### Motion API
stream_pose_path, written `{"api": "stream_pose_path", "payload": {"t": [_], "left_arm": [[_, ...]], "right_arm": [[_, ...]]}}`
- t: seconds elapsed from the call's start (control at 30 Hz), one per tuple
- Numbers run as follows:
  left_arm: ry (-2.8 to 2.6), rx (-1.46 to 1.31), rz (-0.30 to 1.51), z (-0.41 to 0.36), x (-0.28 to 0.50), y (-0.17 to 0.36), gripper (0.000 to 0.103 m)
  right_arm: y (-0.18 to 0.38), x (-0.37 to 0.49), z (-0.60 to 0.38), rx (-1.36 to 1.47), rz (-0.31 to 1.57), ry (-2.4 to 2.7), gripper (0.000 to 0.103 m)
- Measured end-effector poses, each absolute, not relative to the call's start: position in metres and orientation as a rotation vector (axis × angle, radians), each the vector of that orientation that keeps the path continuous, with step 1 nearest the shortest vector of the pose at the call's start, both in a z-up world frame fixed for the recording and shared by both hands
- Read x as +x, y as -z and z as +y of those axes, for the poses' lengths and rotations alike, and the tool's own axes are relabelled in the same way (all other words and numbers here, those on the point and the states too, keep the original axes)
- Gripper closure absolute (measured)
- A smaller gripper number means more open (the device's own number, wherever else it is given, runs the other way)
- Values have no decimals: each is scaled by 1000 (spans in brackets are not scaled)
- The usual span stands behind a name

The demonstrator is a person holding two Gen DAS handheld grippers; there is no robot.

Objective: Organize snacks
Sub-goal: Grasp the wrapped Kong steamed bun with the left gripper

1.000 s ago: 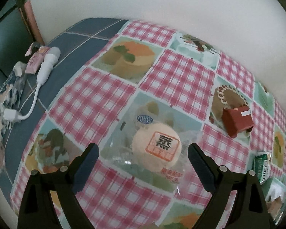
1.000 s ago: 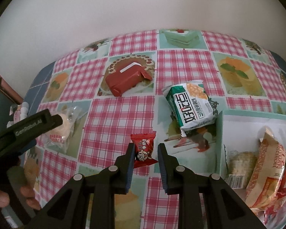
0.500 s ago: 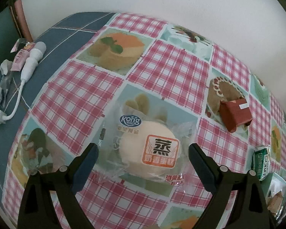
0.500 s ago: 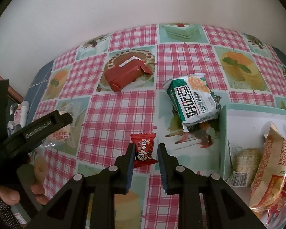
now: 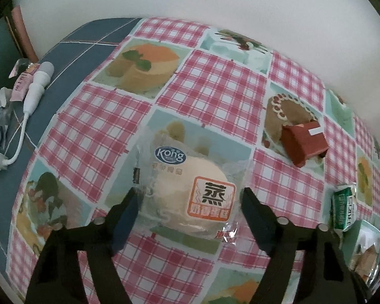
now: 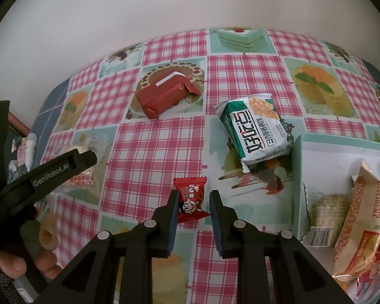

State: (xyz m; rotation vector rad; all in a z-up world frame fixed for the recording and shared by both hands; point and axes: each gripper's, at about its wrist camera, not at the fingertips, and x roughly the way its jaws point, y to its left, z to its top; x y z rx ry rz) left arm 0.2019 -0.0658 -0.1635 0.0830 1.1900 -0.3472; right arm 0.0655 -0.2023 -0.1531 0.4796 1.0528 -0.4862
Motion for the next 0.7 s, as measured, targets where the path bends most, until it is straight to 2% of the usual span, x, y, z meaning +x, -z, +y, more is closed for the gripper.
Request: {"api": "stream_pose_path", "payload": {"t": [0.13,0.33,0.7], "left_arm": [[347,98,1180,-69,199,159,32],[348,75,1194,-66,200,160,35],[317,56,1223,-57,196,152,36]], "right_arm": [[153,65,-202,479,1052,487,77],[153,65,-202,478,1050,488,77],[138,61,-201,464,1031,489,77]]}}
